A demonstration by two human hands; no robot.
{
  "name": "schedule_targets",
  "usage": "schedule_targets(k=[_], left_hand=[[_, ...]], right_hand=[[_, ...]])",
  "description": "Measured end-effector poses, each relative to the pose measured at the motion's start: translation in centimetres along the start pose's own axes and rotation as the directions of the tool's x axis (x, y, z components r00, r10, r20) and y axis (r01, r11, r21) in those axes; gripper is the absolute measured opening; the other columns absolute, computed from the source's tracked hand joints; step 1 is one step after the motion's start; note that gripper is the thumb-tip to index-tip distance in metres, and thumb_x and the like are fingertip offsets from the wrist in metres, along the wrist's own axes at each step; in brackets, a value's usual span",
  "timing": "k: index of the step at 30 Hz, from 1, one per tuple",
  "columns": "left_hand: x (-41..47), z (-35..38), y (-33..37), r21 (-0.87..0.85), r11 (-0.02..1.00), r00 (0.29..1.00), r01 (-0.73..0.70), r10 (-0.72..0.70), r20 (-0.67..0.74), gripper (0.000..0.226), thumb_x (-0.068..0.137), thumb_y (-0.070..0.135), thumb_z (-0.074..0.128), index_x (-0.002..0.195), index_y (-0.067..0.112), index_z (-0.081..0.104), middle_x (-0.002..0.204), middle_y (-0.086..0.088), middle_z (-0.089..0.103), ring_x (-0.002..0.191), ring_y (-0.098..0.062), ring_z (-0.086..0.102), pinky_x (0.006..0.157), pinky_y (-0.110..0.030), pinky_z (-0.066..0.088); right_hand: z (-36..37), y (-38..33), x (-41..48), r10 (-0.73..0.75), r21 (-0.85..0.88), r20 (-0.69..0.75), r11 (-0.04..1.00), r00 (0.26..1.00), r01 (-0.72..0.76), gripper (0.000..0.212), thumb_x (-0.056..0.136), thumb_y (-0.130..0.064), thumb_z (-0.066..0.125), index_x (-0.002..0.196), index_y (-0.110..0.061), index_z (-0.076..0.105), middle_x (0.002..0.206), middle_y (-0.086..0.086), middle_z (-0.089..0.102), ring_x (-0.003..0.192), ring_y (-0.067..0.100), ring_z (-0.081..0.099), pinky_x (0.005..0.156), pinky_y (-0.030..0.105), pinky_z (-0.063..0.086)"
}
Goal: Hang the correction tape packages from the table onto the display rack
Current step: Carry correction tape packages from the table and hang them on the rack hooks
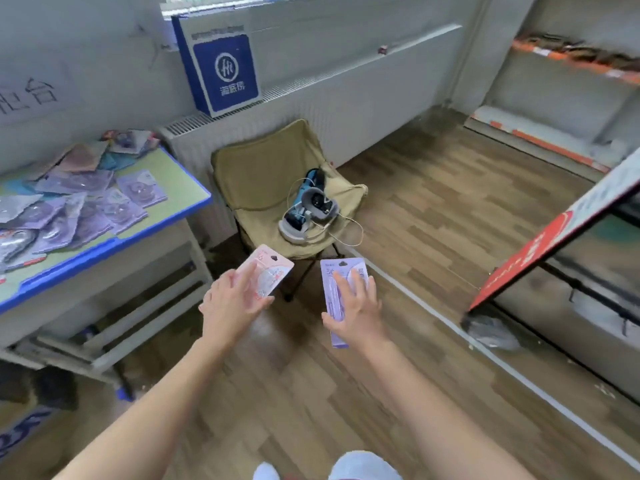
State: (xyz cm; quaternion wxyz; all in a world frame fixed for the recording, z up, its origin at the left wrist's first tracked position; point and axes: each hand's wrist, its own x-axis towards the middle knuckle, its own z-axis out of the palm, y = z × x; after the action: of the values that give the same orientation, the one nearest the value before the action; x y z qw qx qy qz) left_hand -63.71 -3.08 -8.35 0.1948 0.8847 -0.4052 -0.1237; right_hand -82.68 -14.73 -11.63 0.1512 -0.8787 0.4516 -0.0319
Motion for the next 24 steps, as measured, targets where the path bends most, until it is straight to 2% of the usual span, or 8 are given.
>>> schedule_targets(k=[5, 9, 12, 16, 20, 24], left_hand=[[-2.1, 5.6, 13.2, -0.036, 0.983, 0.984, -0.178, 0.178, 0.010, 0.072, 0.080, 0.046, 0.069, 0.143, 0.034, 0.037, 0.124, -0.005, 0.049, 0.119, -0.026, 0.045, 0.099, -0.042, 0.037], [-4.5, 11.6, 24.8, -0.071, 0.959, 0.961, -0.275, 0.277, 0.021, 0.071, 0.082, 0.046, 0.066, 0.144, 0.033, 0.034, 0.131, -0.008, 0.044, 0.125, -0.028, 0.039, 0.104, -0.041, 0.029], [-6.4, 14.5, 30.4, -0.088, 0.944, 0.946, -0.319, 0.323, 0.036, 0.072, 0.083, 0.048, 0.064, 0.145, 0.033, 0.033, 0.136, -0.009, 0.040, 0.127, -0.029, 0.038, 0.106, -0.040, 0.026], [-9.6, 18.6, 38.8, -0.091, 0.899, 0.896, -0.429, 0.436, 0.088, 0.072, 0.082, 0.053, 0.063, 0.145, 0.035, 0.033, 0.137, -0.006, 0.040, 0.125, -0.028, 0.039, 0.103, -0.039, 0.026], [-11.1, 21.5, 46.5, -0.072, 0.828, 0.820, -0.555, 0.560, 0.119, 0.072, 0.083, 0.053, 0.061, 0.146, 0.035, 0.030, 0.139, -0.006, 0.039, 0.124, -0.029, 0.039, 0.103, -0.039, 0.027], [-12.6, 24.4, 54.2, -0.104, 0.776, 0.763, -0.622, 0.631, 0.143, 0.073, 0.082, 0.047, 0.065, 0.145, 0.033, 0.032, 0.140, -0.006, 0.039, 0.126, -0.029, 0.037, 0.104, -0.040, 0.028]], right_hand=[[-4.1, 11.7, -5.3, 0.161, -0.008, -0.098, 0.987, 0.982, -0.163, 0.079, 0.082, -0.055, 0.055, 0.149, -0.030, 0.021, 0.154, 0.004, 0.016, 0.137, 0.030, 0.018, 0.105, 0.034, 0.030], [-8.0, 22.9, -10.3, 0.278, -0.005, -0.140, 0.960, 0.950, -0.282, 0.079, 0.082, -0.053, 0.056, 0.148, -0.028, 0.023, 0.154, 0.006, 0.014, 0.137, 0.031, 0.017, 0.104, 0.035, 0.029], [-10.0, 28.1, -12.7, 0.331, -0.004, -0.173, 0.942, 0.928, -0.336, 0.079, 0.081, -0.051, 0.057, 0.148, -0.027, 0.023, 0.153, 0.007, 0.015, 0.137, 0.032, 0.017, 0.103, 0.036, 0.031], [-12.2, 35.0, -16.7, 0.459, 0.064, -0.204, 0.887, 0.864, -0.457, 0.080, 0.082, -0.049, 0.059, 0.149, -0.027, 0.021, 0.155, 0.006, 0.012, 0.140, 0.034, 0.011, 0.105, 0.040, 0.034], [-14.5, 40.8, -19.4, 0.557, 0.120, -0.252, 0.830, 0.792, -0.545, 0.080, 0.083, -0.048, 0.060, 0.149, -0.027, 0.020, 0.156, 0.006, 0.011, 0.141, 0.034, 0.007, 0.109, 0.040, 0.028], [-17.1, 46.9, -21.7, 0.631, 0.131, -0.321, 0.768, 0.706, -0.626, 0.077, 0.082, -0.048, 0.059, 0.147, -0.025, 0.026, 0.152, 0.005, 0.018, 0.140, 0.033, 0.012, 0.109, 0.035, 0.020]])
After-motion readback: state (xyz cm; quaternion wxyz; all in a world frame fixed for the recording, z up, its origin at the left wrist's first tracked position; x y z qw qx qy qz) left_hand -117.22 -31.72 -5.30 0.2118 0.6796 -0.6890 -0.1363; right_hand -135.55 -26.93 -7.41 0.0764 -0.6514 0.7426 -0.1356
